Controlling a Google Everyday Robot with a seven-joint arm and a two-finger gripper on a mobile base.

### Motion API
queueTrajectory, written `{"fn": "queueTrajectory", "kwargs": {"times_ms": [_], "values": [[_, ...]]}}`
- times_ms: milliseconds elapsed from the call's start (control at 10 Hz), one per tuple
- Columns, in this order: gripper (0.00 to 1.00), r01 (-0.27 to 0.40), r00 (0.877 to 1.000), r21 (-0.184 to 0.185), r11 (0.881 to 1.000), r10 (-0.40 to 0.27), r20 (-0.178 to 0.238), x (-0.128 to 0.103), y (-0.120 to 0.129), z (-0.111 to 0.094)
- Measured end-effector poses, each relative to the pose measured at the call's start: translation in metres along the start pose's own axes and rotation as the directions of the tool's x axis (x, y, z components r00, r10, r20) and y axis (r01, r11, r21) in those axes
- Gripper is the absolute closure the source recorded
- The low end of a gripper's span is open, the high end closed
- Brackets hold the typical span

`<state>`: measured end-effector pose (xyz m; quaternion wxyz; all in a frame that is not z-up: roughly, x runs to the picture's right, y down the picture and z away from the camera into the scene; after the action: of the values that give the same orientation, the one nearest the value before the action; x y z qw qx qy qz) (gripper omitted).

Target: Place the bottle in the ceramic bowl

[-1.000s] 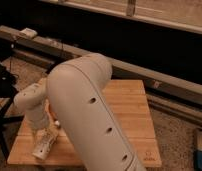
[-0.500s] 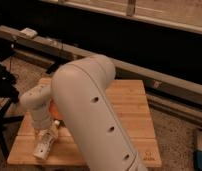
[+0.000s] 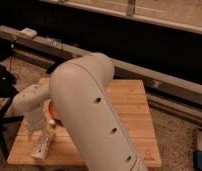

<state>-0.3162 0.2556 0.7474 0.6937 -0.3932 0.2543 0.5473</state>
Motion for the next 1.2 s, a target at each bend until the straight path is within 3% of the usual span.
{"fn": "queueTrajectory", "kwargs": {"times_ms": [500,1200], "values": [[0.35,0.057,0.998,0.032,0.998,-0.058,0.009,0.003,0.013,0.003],[0.35,0.022,1.000,0.051,0.998,-0.021,-0.020,-0.003,0.003,0.014]]}}
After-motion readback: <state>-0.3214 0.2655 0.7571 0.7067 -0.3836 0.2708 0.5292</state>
